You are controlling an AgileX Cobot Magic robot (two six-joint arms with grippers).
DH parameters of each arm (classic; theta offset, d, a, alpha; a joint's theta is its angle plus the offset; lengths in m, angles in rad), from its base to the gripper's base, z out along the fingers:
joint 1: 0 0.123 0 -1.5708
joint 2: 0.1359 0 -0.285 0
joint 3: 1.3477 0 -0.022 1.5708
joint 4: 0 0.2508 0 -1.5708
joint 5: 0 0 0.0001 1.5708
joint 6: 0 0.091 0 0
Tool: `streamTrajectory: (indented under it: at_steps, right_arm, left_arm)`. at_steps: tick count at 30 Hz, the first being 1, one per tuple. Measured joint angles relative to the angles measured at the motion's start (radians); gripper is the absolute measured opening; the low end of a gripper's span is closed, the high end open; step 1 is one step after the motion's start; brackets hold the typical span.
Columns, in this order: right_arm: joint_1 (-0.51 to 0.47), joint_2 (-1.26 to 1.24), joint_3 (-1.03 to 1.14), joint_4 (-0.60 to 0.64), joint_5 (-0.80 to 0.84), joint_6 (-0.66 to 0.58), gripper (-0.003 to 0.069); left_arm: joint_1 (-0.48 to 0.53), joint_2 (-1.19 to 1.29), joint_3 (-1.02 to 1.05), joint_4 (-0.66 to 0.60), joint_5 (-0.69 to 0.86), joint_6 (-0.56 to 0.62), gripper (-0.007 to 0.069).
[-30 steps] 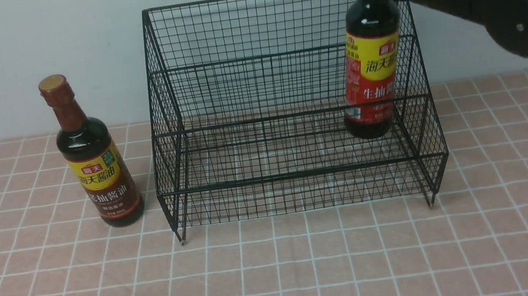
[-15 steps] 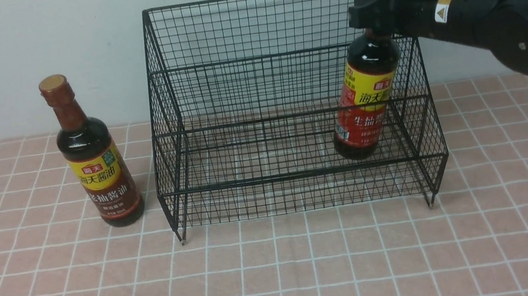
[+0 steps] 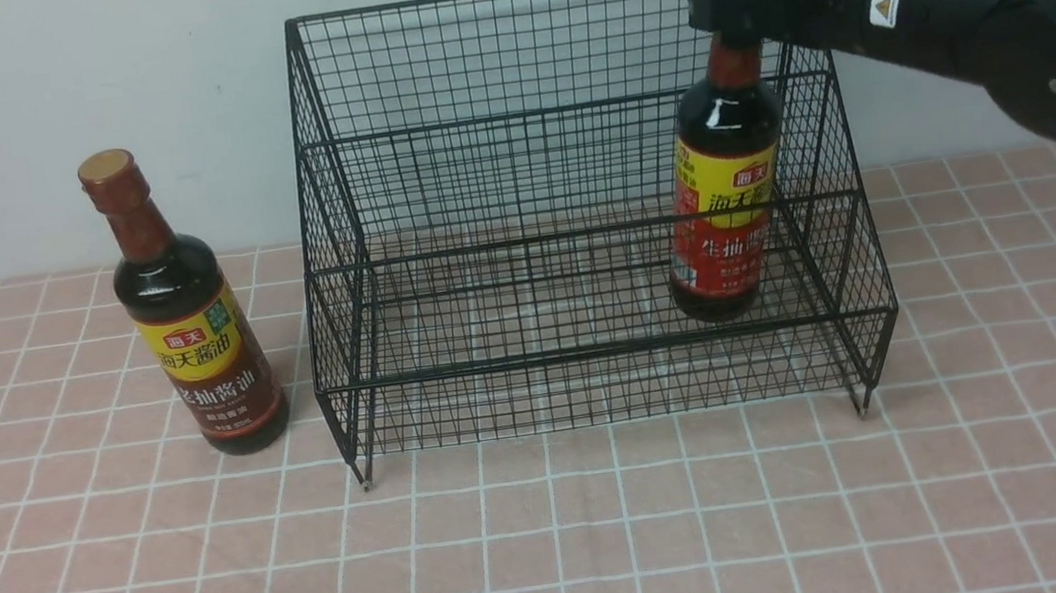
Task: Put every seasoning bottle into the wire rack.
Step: Use the right arm to put the condiment bottle back on the shelf, then use the left arm to grab the condiment bottle closest to it
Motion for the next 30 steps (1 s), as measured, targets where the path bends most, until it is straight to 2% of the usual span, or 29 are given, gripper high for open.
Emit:
streamTrajectory:
  at_steps: [5,8,12,14,15,16,18,23,24,26,28,29,30]
  right_arm:
    - [0.0,-0.133,0.0,-0.003,0.061,-0.01,0.0423]
    - [0.0,-0.264,0.0,-0.003,0.145,-0.089,0.0392]
    - [0.0,-0.405,0.0,-0.003,0.285,-0.181,0.0272]
    - [0.0,-0.53,-0.001,-0.001,0.428,-0.22,0.0125]
    - [0.0,-0.54,-0.001,-0.001,0.44,-0.222,0.0101]
    - [0.0,-0.61,0.01,0.0,0.511,-0.232,0.0048]
    - [0.0,-0.706,0.061,0.0,0.568,-0.238,0.0006]
    - [-0.014,-0.969,0.285,0.004,0.556,-0.222,-0.0012]
    - [-0.023,-1.07,0.413,0.006,0.51,-0.191,-0.0012]
    - [-0.032,-1.181,0.531,0.019,0.466,-0.163,-0.0012]
    - [-0.036,-1.297,0.675,0.06,0.414,-0.138,-0.0012]
    - [-0.036,-1.297,0.675,0.06,0.414,-0.138,-0.0012]
    - [-0.036,-1.389,0.805,0.126,0.359,-0.134,-0.0012]
  left_arm:
    - [0.0,0.0,0.0,0.0,0.0,0.0,-0.0007]
    - [0.0,0.0,0.0,0.0,0.0,0.0,-0.0007]
    - [0.0,0.0,0.0,0.0,0.0,0.0,-0.0007]
    - [0.0,0.0,0.0,0.0,0.0,0.0,-0.0007]
    - [0.0,0.0,0.0,0.0,0.0,0.0,-0.0007]
    - [0.0,0.0,0.0,0.0,0.0,0.0,-0.0007]
    - [0.0,0.0,0.0,0.0,0.0,0.0,-0.0007]
    - [0.0,0.0,0.0,0.0,0.0,0.0,-0.0007]
    - [0.0,0.0,0.0,0.0,0.0,0.0,-0.0007]
    - [0.0,0.0,0.0,0.0,0.0,0.0,-0.0007]
    - [0.0,0.0,0.0,0.0,0.0,0.0,-0.0007]
    - [0.0,0.0,0.0,0.0,0.0,0.0,-0.0007]
    - [0.0,0.0,0.0,0.0,0.0,0.0,-0.0007]
